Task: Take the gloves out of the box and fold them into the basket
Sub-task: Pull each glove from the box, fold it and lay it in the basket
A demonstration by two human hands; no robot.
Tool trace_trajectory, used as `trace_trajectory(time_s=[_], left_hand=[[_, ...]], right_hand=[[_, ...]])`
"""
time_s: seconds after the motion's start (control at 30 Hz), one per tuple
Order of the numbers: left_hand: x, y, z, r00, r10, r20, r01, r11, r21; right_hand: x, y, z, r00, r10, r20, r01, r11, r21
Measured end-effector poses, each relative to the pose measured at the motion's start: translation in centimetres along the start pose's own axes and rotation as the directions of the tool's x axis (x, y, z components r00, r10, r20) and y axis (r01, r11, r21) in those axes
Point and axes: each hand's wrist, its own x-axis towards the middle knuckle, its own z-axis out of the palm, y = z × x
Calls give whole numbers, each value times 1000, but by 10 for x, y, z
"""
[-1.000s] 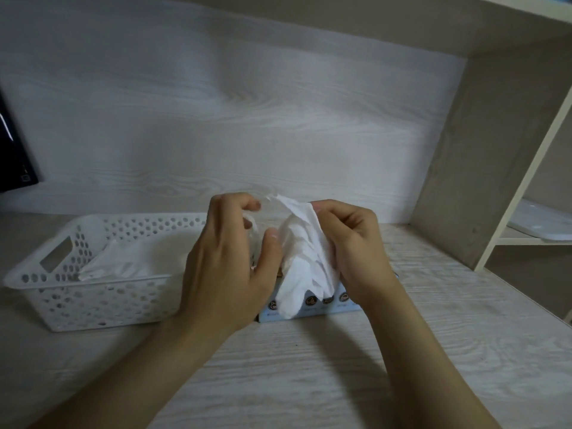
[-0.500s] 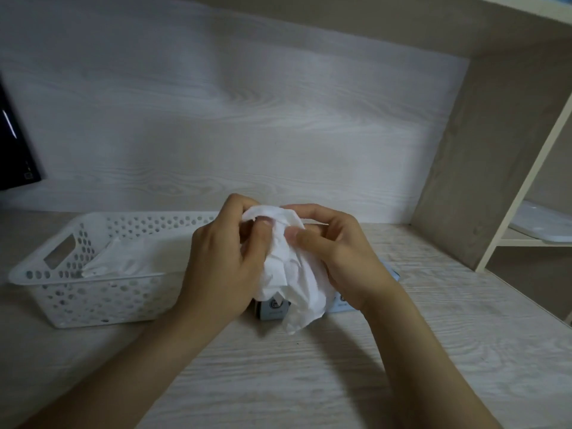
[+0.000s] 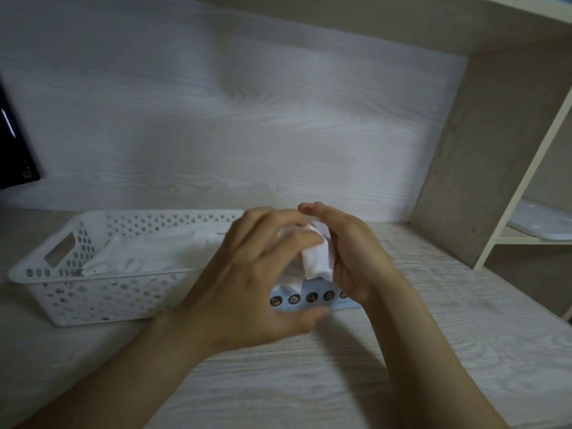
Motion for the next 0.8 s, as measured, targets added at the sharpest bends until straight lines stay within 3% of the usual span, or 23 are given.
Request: trace_trajectory(time_s=[0.07, 0.1, 0.23, 0.43, 0.53, 0.63, 0.8], left_hand=[[-2, -2, 4, 994, 40, 104, -47, 997, 62], [-2, -4, 6, 995, 43, 92, -50, 996, 75], [-1, -10, 9, 990, 24, -142, -16, 998, 61], [0, -6, 2, 870, -294, -396, 287, 955, -78], [-2, -10, 3, 854, -356, -380, 359, 931, -67], [-2, -9, 2, 841, -409, -355, 417, 907, -58], [0, -11, 5, 864, -395, -313, 404, 914, -40]], right_hand=[[-3, -3, 0, 992, 72, 104, -77, 996, 43], [-2, -3, -1, 988, 86, 131, -92, 995, 45], [1, 1, -5, 995, 44, 87, -43, 999, -10], [-4, 0, 2, 979, -139, 152, 160, 978, -134], [-6, 4, 4, 949, -299, 105, 317, 895, -315], [-4, 9, 4, 872, -487, 40, 434, 734, -523], [0, 18, 5, 823, -557, 112, 474, 564, -676]])
